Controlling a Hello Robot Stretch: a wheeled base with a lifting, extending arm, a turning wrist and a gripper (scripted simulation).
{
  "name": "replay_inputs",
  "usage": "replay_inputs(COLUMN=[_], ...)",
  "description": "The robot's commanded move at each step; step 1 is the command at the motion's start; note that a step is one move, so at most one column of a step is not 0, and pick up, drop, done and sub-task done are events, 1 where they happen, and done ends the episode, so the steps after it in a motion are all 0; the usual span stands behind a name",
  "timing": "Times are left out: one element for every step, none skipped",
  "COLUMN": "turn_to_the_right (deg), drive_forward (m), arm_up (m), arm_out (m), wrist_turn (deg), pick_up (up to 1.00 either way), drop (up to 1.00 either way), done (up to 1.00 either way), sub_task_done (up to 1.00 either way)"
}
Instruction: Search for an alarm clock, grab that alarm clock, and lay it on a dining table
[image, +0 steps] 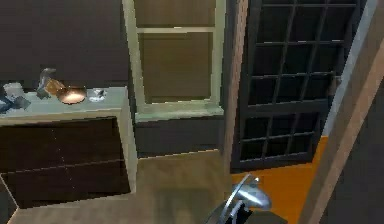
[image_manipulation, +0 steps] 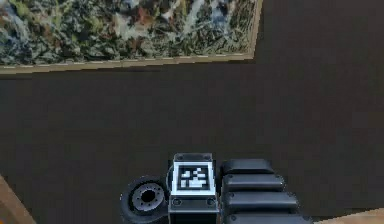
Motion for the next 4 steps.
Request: replay_inputs(turn_to_the_right=[0.0,45.0,30.0,0.0], drive_forward=[0.90,0.00,0.00,0.30], arm_up=[0.00,0.00,0.00,0.00], arm_out=[0.00,0.00,0.00,0.00], wrist_turn=[0.0,0.0,0.0,0.0], pick_up=[0.00,0.00,0.00,0.00], drop=[0.00,0.00,0.00,0.00], done=[0.00,0.00,0.00,0.00], sub_task_done=[0.00,0.00,0.00,0.00])
